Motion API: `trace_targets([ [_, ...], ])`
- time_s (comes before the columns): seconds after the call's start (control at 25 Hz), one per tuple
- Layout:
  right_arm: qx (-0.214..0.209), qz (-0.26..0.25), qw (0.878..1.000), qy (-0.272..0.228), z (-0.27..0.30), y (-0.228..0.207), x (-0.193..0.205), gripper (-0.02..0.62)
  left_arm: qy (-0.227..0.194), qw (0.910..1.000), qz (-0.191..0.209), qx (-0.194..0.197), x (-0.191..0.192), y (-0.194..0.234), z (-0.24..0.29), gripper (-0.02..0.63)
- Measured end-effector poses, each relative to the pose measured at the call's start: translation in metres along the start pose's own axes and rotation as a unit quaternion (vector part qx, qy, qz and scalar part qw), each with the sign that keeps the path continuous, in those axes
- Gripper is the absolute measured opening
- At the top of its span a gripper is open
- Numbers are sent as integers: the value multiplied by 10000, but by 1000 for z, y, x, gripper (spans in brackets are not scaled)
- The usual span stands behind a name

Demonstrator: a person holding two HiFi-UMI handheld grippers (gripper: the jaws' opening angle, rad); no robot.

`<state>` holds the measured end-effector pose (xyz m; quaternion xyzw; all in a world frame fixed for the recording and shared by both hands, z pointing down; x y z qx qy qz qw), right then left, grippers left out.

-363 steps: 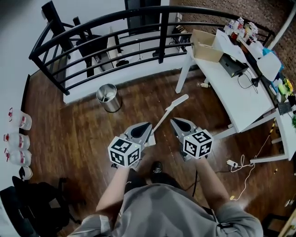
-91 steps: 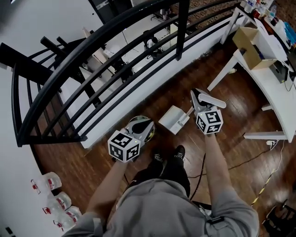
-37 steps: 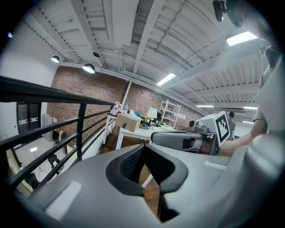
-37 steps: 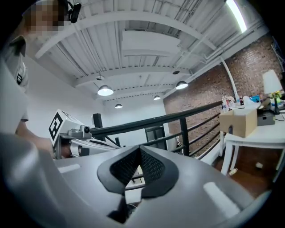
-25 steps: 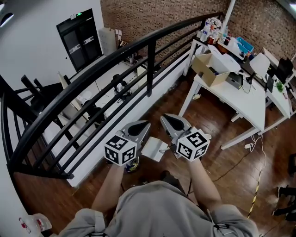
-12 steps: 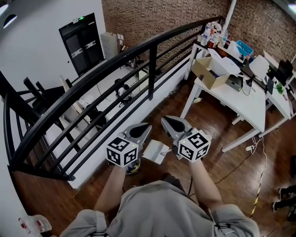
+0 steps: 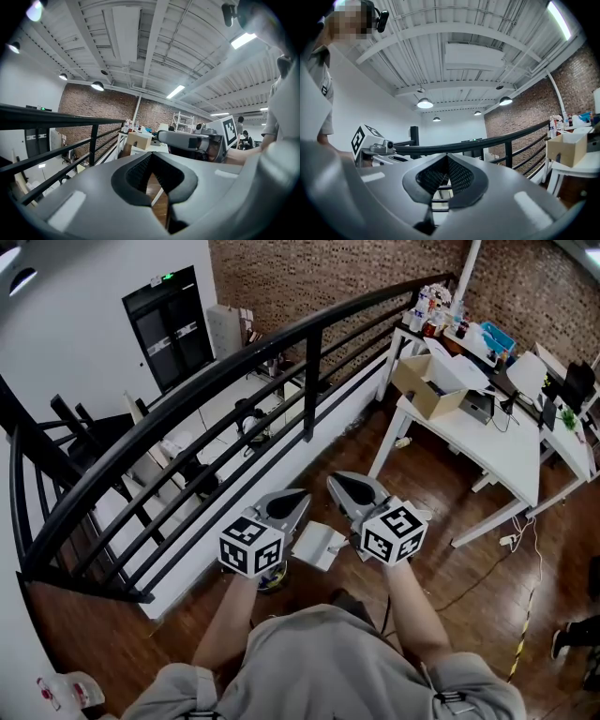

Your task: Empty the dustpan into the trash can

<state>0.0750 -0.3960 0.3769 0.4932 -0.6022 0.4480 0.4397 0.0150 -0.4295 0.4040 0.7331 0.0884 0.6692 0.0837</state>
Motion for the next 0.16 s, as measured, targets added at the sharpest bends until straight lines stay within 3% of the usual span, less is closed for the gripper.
trace_targets([
  [0.16, -25, -14, 10000, 46, 2, 3, 2, 0, 0, 10000, -24, -39, 0, 3, -4, 5],
])
Point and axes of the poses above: the fingertips, and each gripper's own axes: z forward along the fingers, y to its left, x out of its underside, the point moved 2 cm from there along -z, backward along the fingers, and after that the axes turned 15 degrees about -y, right-handed, at the moved point
